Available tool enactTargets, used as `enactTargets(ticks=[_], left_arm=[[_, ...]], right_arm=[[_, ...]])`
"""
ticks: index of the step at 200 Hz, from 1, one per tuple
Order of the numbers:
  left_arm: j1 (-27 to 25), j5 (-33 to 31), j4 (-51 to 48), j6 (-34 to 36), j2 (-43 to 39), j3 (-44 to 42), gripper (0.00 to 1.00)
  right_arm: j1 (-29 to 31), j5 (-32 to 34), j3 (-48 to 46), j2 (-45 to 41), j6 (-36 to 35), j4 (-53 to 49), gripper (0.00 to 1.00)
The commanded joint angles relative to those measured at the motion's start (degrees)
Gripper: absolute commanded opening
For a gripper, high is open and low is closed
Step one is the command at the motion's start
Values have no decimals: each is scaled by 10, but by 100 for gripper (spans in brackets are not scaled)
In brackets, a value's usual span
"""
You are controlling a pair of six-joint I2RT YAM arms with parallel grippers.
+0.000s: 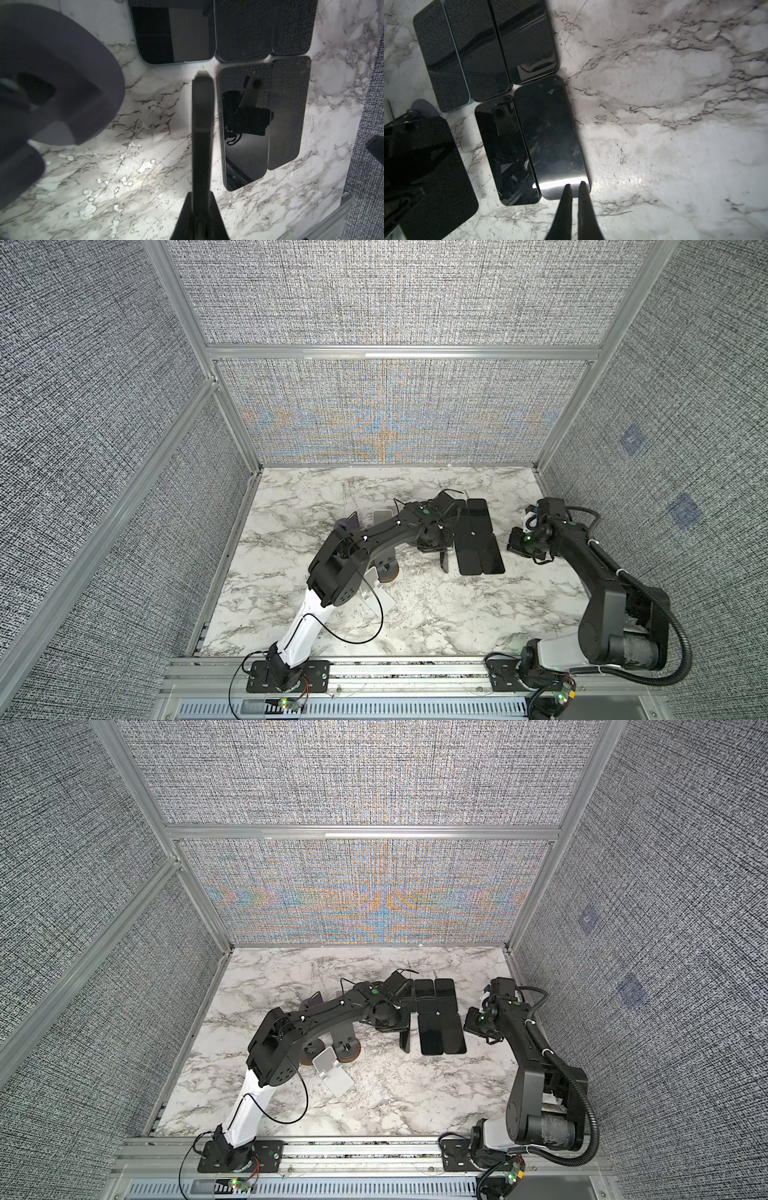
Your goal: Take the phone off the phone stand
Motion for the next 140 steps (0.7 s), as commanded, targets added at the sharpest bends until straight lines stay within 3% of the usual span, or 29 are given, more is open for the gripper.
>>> enactTargets(ticks=[1,84,112,140], left_arm=[[2,14,2,-38,-3,-4,0],[2,43,9,-81,19,5,0],[0,62,33,-99,21,-11,0],[0,72,35,-99,29,-7,0]], right_arm=[[0,2,4,2,-1,-6,0],[1,13,7,19,3,-3,0],[0,11,6,18,13,1,19],[1,4,7,26,16,4,29]])
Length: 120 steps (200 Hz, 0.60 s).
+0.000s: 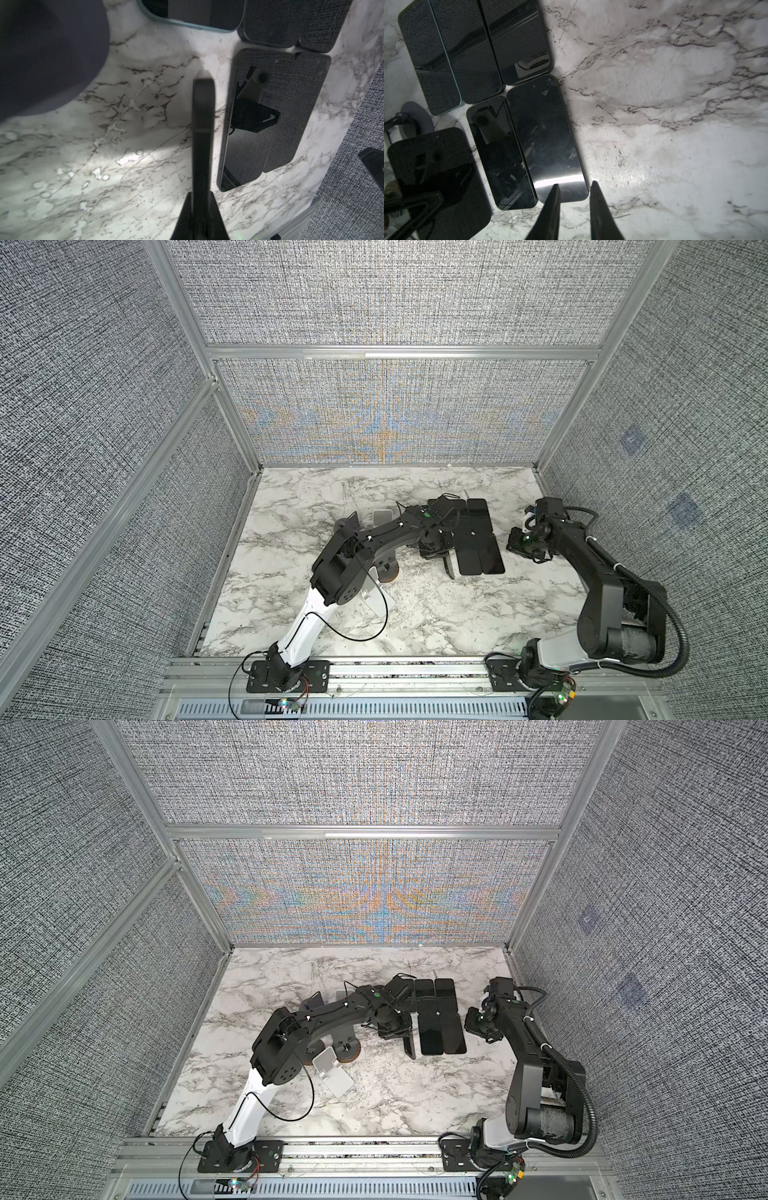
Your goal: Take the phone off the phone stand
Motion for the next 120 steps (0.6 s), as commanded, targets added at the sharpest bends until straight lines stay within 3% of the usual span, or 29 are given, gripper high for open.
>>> enactTargets(ticks=[1,72,120], left_arm=[[0,18,13,-9,6,3,0],[0,34,33,13,15,2,0],[2,21,46,13,14,-15,8]], right_arm=[[1,-2,1,6,8,4,30],[0,-13,0,7,7,9,32],[1,-18,-4,4,5,8,33]])
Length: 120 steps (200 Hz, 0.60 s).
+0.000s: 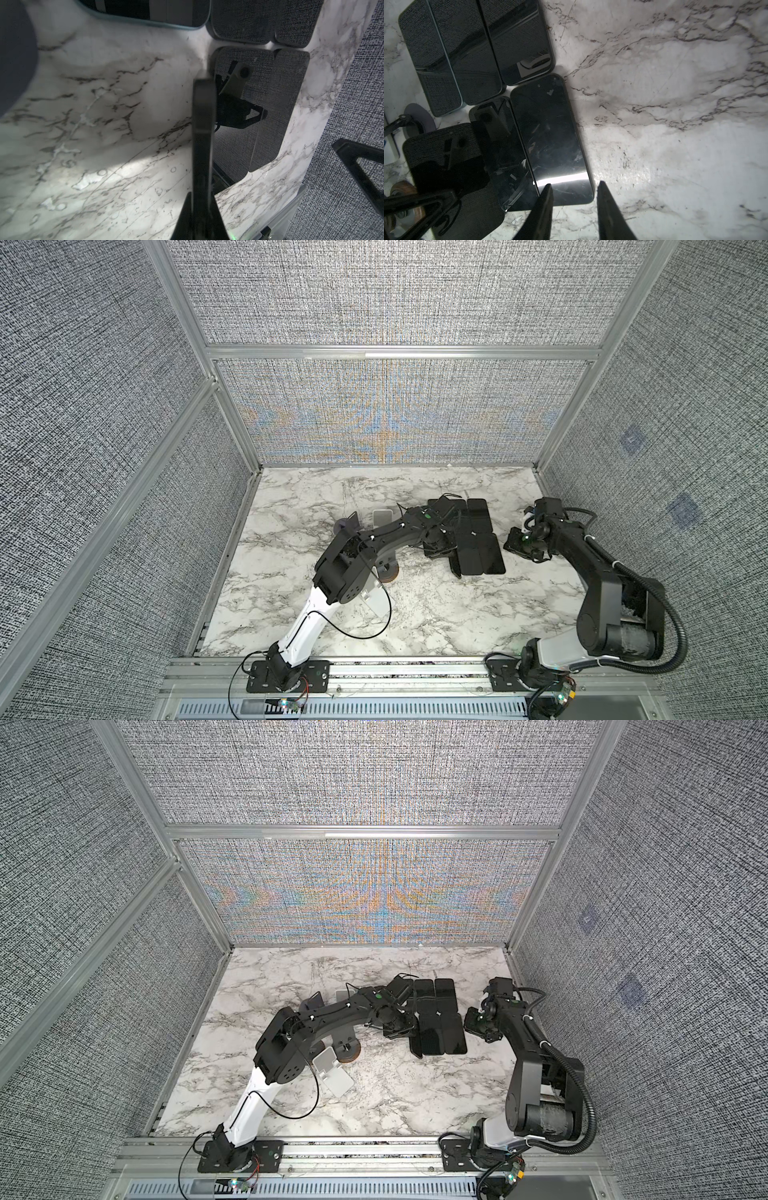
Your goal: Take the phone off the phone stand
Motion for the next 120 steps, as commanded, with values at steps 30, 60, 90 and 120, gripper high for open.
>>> enactTargets(ticks=[30,60,90,120], left_arm=[[0,-37,2,1,-14,-29,17],[0,-49,18,-4,-28,-56,28],[0,-52,49,-5,-39,-86,36],[0,-58,56,-6,-41,-96,41]], right_arm=[[1,-3,-3,7,-4,6,37],[1,34,22,54,-8,5,39],[2,58,39,84,-6,17,31],[4,89,48,115,-10,24,23]])
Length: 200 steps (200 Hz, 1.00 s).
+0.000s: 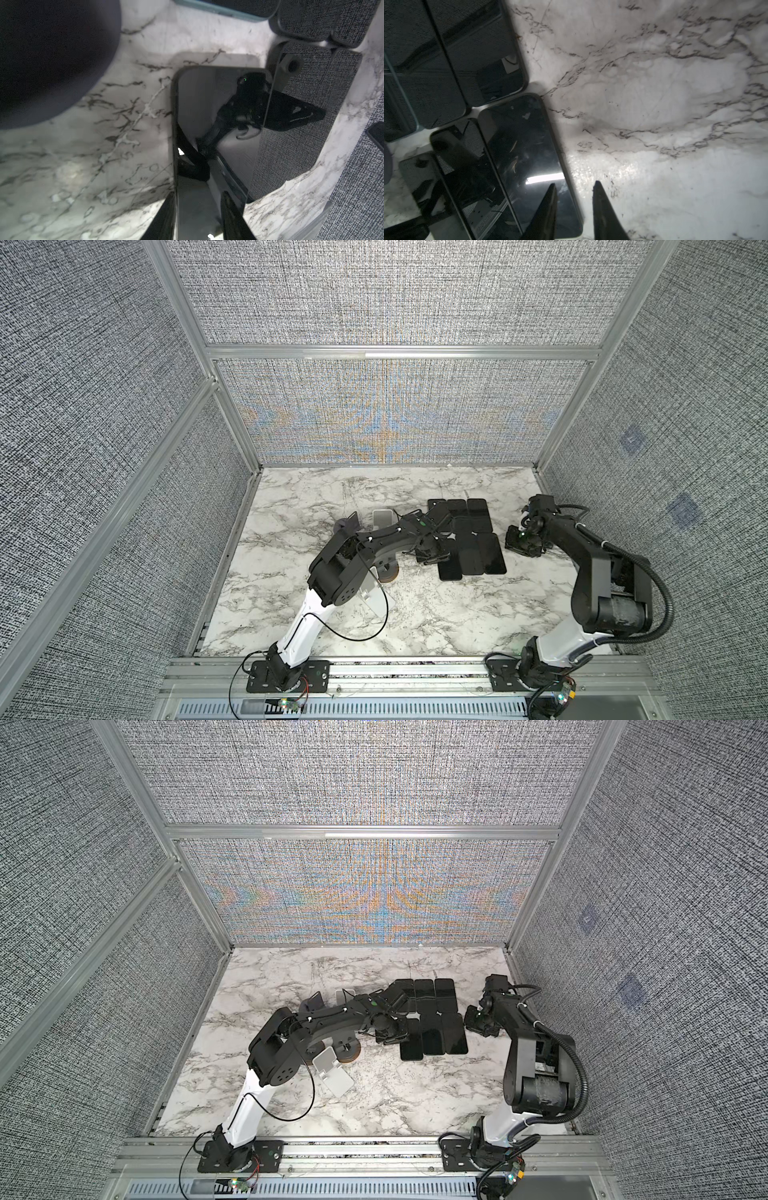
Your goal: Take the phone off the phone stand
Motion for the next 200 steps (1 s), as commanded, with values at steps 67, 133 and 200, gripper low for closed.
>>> enactTargets(ticks=[67,133,200], left_arm=[[0,-22,16,2,-5,-4,45],[2,-35,11,7,-6,-3,45],[6,-42,7,24,-6,4,46]], right_arm=[[16,31,35,73,-11,14,22],[36,2,31,80,-10,23,22],[36,23,33,53,-5,3,23]])
